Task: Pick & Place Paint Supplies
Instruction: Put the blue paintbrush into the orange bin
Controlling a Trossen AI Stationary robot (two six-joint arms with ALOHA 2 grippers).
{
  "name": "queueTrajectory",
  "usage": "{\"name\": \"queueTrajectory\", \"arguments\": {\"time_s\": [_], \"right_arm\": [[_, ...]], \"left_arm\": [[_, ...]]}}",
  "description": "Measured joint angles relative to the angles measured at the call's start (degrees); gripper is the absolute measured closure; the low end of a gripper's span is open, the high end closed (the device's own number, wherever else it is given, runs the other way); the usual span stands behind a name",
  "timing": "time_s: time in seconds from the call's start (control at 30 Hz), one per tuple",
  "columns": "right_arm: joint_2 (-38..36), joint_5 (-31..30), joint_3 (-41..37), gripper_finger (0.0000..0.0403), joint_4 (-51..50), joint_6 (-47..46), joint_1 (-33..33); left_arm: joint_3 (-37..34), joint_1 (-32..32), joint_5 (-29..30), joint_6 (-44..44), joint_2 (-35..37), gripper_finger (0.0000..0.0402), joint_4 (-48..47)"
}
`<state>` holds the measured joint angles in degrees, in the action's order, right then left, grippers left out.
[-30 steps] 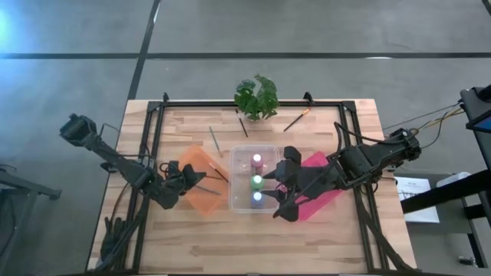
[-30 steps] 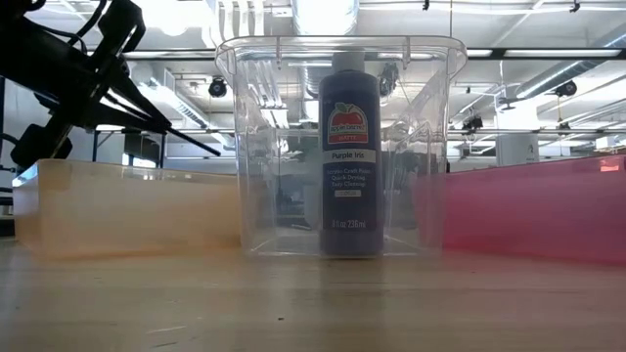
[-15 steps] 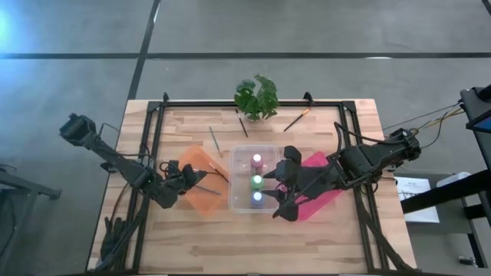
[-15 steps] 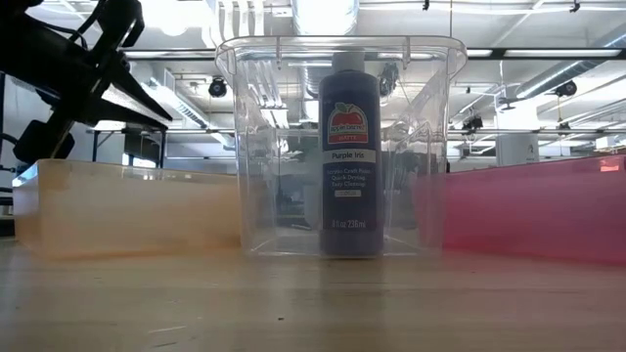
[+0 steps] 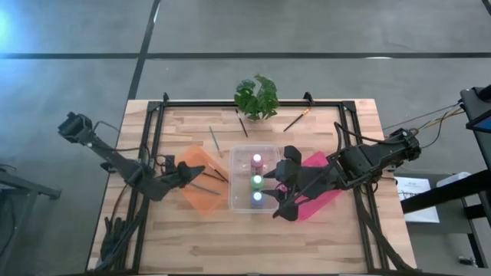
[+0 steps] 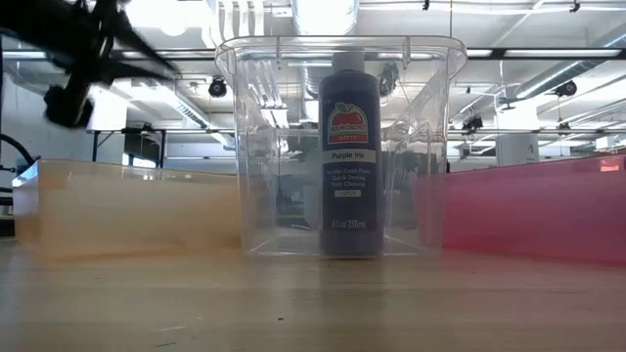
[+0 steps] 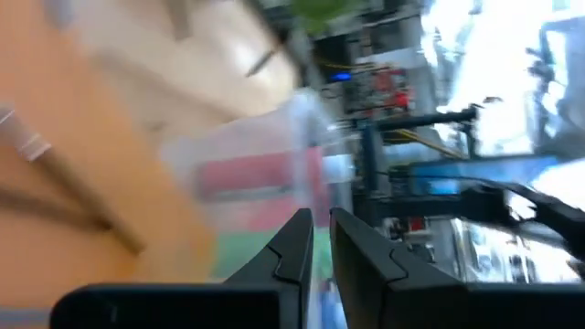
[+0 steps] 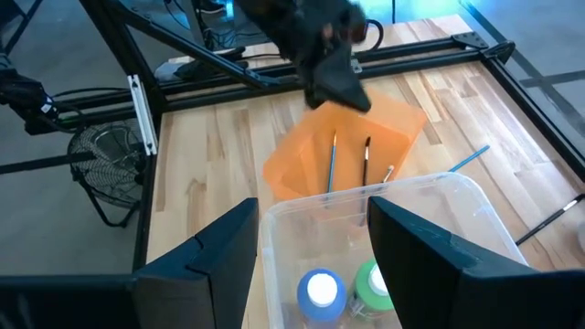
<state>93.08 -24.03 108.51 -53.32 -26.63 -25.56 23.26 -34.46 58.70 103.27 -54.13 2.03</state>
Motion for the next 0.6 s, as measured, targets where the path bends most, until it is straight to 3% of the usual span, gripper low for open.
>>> {"name": "queueTrajectory", "arguments": {"time_s": [0.1,0.23,0.33,0.43,0.5,0.6], "right_arm": [[0.00,-0.10,0.00,0.0201,0.02,0.06,0.00],[0.00,-0.17,0.00,0.0201,0.04,0.42,0.09],[0.00,-0.17,-0.02,0.0201,0.06,1.09,0.09],[0.00,-0.15,-0.02,0.0201,0.06,1.36,0.09],[0.00,-0.15,-0.02,0.0201,0.06,1.35,0.09],[0.00,-0.15,-0.02,0.0200,0.09,1.29,0.09]], "left_arm": [[0.12,0.04,1.24,-19.77,2.82,0.0350,9.30],[0.35,0.05,-3.38,-60.57,6.26,0.0350,26.95],[2.92,0.57,-4.53,-83.26,8.92,0.0350,30.93],[7.61,2.92,-3.60,-93.95,12.57,0.0350,23.22],[12.33,6.14,-4.05,-95.14,14.81,0.0350,11.38],[21.71,13.12,-10.28,-92.77,15.56,0.0350,-10.77]]}}
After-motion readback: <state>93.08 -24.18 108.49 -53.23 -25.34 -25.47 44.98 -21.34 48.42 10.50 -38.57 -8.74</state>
